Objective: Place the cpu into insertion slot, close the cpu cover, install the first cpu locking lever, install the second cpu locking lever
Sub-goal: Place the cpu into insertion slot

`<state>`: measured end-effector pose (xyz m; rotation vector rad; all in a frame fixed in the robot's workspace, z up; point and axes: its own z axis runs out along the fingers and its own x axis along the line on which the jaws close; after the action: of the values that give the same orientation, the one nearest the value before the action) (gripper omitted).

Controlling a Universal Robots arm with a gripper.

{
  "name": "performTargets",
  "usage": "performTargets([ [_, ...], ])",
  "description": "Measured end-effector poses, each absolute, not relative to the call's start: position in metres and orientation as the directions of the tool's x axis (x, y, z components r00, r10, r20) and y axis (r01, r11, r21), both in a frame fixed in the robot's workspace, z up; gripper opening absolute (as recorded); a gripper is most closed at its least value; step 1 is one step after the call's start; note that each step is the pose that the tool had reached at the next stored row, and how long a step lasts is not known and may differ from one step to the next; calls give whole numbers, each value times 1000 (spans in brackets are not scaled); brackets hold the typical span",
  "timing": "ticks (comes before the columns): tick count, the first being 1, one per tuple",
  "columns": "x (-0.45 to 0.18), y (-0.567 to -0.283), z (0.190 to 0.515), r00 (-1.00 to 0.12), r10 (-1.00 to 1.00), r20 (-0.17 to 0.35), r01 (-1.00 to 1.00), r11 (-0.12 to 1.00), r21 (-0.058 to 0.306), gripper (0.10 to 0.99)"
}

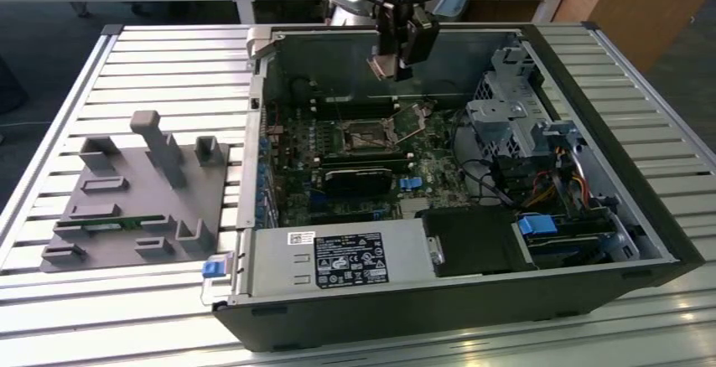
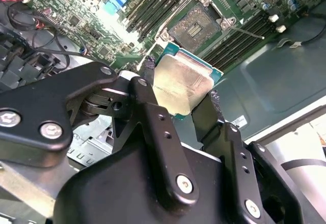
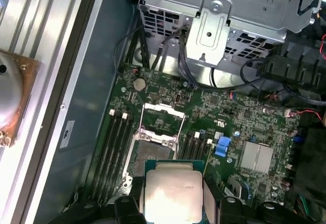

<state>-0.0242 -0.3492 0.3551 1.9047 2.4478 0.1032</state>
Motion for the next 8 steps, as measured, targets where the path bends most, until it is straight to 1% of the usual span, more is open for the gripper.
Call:
performTargets([
  [3, -24, -349, 352, -238, 971, 0, 969, 238, 70, 545],
  [8, -24, -349, 348, -169, 986, 0, 983, 168, 69, 545],
])
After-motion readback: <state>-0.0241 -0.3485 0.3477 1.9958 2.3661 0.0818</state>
